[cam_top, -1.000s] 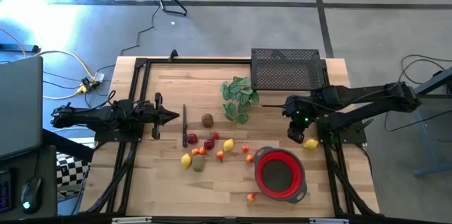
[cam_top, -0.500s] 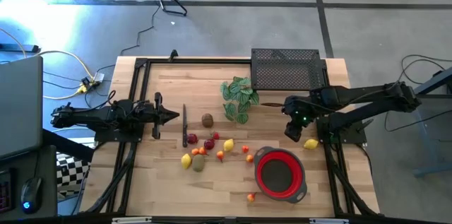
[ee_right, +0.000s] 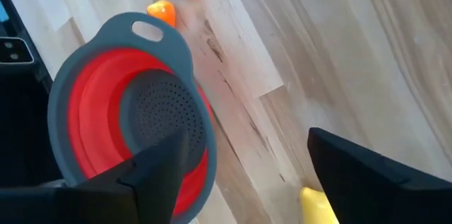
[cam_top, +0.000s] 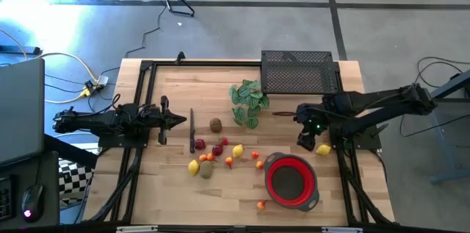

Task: Pick & Place Fruit
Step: Put the red colander on the shelf

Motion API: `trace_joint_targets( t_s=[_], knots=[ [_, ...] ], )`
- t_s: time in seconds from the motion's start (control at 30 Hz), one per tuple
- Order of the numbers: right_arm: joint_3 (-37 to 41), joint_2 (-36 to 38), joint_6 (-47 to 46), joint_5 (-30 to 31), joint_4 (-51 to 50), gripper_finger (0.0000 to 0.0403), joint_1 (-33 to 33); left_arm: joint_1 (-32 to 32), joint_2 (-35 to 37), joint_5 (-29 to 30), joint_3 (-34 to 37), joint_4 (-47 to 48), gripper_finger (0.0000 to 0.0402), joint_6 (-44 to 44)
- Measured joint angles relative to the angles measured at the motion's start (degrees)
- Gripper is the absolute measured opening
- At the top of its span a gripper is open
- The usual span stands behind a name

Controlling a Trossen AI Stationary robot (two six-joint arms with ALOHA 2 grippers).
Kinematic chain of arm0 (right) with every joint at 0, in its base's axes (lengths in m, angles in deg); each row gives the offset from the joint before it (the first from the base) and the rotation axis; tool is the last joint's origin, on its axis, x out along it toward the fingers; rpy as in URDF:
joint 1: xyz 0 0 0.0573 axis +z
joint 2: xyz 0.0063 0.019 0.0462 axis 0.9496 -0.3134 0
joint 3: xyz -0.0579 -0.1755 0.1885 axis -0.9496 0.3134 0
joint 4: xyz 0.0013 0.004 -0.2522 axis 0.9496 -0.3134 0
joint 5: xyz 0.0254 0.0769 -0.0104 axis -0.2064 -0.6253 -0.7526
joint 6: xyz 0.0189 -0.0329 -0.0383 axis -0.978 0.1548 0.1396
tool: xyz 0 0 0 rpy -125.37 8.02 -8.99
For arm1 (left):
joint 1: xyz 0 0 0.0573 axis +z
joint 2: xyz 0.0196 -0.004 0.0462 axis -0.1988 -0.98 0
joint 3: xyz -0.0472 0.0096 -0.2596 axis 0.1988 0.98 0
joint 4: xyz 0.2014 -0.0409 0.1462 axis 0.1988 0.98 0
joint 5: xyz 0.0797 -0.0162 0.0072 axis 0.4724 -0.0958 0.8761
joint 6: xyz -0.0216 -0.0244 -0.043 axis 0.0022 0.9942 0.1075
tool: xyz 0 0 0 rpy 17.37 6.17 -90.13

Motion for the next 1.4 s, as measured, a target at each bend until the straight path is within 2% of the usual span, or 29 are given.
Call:
trace_joint_targets(
  t_s=[0.27,1.4],
  knots=[
    [1.19,0.02,-3.87,3.95,1.77,0.0286,4.64,0.01,-0.01,0.05,-0.02,0.0,0.0,0.0],
    [16.61,-0.02,-25.37,5.04,20.62,0.0286,21.45,0.0,-0.01,0.05,-0.01,0.0,0.0,0.0]
  ],
)
